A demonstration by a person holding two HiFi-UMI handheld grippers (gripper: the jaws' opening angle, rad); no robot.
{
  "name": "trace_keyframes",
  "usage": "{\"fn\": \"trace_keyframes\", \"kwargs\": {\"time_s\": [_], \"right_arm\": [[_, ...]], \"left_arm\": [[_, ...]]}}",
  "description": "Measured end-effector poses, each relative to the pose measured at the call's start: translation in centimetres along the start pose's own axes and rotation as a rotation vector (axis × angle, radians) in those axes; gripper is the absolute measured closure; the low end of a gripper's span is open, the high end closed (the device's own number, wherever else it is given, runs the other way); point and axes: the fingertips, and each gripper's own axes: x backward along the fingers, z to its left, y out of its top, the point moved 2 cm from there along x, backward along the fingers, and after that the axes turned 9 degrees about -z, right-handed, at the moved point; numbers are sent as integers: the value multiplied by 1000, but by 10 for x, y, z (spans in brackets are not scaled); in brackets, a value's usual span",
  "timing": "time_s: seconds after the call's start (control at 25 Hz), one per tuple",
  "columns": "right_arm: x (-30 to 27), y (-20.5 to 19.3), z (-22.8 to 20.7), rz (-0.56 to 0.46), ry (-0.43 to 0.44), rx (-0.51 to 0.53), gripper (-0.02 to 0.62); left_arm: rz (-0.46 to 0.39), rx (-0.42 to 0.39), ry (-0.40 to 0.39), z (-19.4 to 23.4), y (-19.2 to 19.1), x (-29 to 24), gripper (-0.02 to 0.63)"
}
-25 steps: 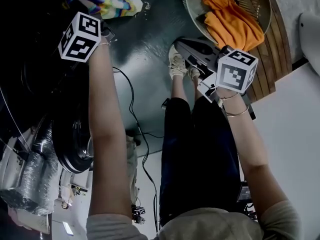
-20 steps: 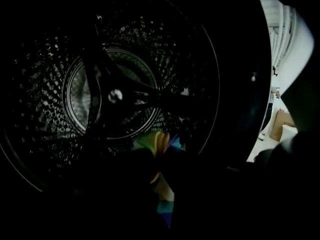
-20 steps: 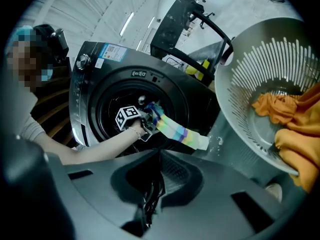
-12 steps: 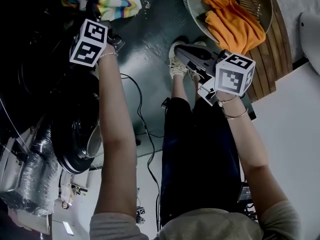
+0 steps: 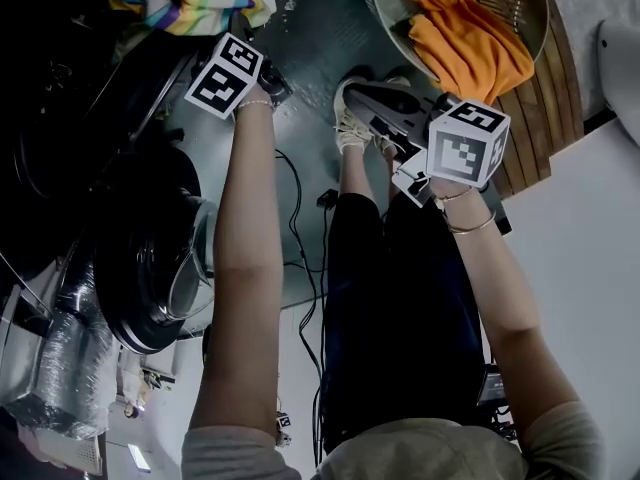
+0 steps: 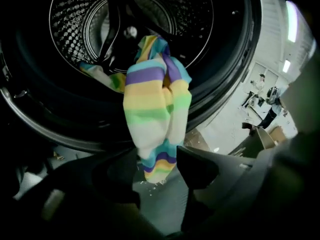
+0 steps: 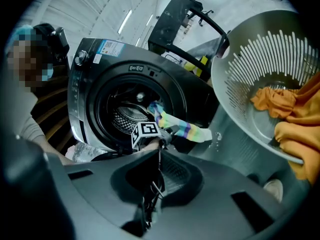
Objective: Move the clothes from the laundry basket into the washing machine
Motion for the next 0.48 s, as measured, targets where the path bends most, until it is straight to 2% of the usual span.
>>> {"fn": "trace_keyframes", "kwargs": {"time_s": [0.04,0.08,0.12,0.16,0.32,0.48], "right_arm": [[0,0,0,-2,2,0,578],[-1,-1,-1,-2,4,-1,578],[-1,-1,-1,-1,3,-2,578],[0,-1,-1,0,1,-1,578],[1,2,-1,-18,-13,-6,578],[-1,8,6,-25,-5,-4,578]], "left_arm": [[-6,9,25,3,3,-3,374],[-22,15,51,6,8,-4,416],[-42,15,67,8,15,-4,553],[-63,11,68,8,23,-3,592],[-166,-19,3,0,66,12,594],[-306,-58,-18,-3,125,27,594]]}}
